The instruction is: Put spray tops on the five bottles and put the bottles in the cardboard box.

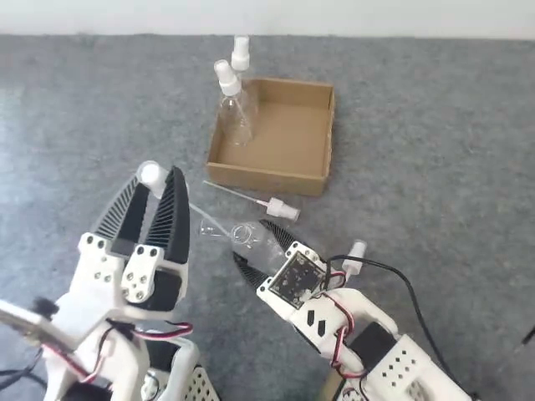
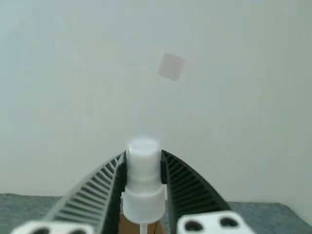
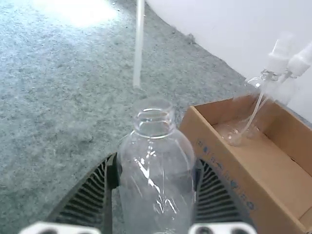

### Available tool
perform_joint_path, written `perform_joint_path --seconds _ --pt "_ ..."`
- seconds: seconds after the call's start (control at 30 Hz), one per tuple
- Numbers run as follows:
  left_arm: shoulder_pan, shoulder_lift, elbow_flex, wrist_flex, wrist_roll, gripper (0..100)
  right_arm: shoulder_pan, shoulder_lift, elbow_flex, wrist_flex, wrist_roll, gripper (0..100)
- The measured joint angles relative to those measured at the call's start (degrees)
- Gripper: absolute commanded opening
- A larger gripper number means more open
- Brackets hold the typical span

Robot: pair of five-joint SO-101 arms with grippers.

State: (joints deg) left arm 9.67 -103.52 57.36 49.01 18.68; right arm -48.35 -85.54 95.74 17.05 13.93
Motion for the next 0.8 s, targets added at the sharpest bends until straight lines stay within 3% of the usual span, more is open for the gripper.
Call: perform_joint_path --seconds 0.8 --pt "1.1 0.0 5.7 -4.2 0.0 1 -0.4 0.0 0.0 0.1 0.2 4.7"
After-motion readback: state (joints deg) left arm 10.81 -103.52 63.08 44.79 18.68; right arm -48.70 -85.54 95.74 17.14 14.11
